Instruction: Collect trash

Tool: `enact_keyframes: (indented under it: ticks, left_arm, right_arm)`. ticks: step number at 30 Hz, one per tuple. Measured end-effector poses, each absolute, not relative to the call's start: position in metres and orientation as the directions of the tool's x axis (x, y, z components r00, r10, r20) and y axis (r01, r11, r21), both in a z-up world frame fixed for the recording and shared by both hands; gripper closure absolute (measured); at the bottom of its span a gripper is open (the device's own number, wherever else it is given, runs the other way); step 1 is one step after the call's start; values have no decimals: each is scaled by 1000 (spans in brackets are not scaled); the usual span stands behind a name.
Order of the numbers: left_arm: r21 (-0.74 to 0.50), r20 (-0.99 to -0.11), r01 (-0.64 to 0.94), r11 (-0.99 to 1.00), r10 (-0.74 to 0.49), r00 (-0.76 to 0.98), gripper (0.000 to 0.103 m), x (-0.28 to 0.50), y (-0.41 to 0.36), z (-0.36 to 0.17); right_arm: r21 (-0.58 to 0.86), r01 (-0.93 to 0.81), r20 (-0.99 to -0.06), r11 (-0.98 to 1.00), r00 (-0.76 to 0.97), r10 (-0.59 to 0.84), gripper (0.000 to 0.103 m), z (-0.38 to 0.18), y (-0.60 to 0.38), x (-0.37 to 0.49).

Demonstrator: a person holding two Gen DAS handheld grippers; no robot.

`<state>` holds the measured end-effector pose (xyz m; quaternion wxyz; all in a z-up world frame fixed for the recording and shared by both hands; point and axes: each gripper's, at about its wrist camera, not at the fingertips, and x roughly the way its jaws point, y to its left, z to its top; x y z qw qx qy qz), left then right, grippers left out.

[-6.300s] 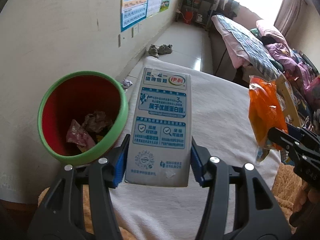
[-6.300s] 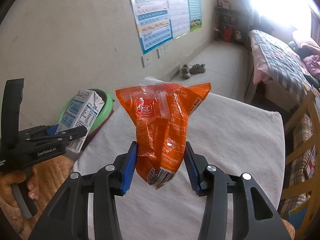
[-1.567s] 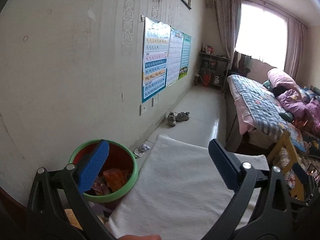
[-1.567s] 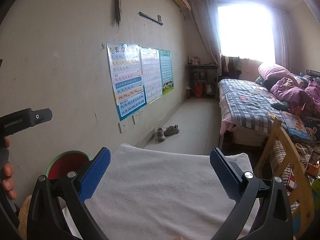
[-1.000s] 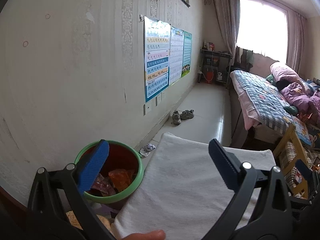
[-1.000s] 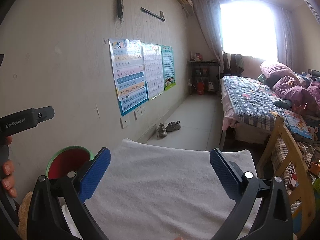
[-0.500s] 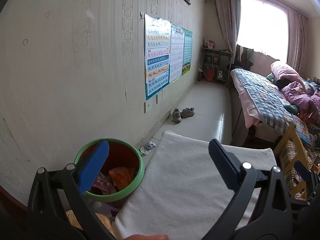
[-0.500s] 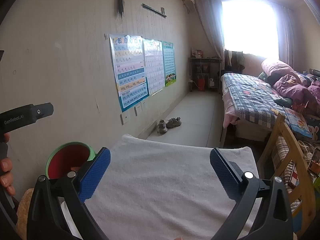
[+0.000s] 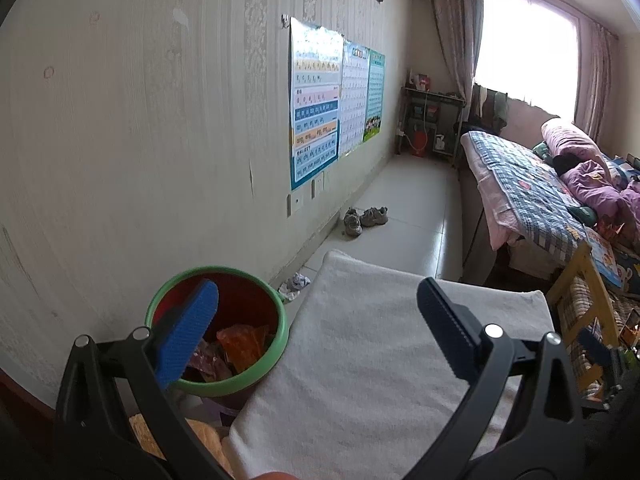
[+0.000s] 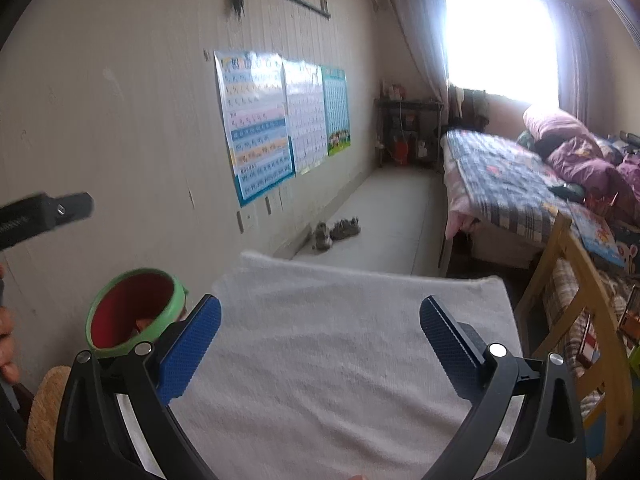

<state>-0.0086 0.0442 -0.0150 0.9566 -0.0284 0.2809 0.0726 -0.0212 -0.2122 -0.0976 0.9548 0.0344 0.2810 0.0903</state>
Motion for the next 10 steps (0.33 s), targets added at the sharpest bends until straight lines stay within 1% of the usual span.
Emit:
enact_keyframes:
  ticks: [3, 6, 9, 10]
  left_arm:
    - [-20, -572, -177, 984, 134, 810, 5, -7, 56, -28]
    - [-47, -645, -197, 979, 121, 755, 5, -4, 81, -53]
    - [-63, -698, -272, 960, 152, 700, 5, -6, 114, -83]
    - [-66, -713, -298, 952, 164, 682, 5, -7, 124, -92]
  right_arm:
    - [149, -69, -628, 986, 764, 149, 7, -133, -234, -4]
    - [95, 42, -710, 995, 703, 38, 7, -171, -259, 12]
    - [44, 177, -798, 983, 598, -72, 7, -217, -294, 33]
    - [40, 204, -812, 978, 577, -87, 7, -225, -301, 37]
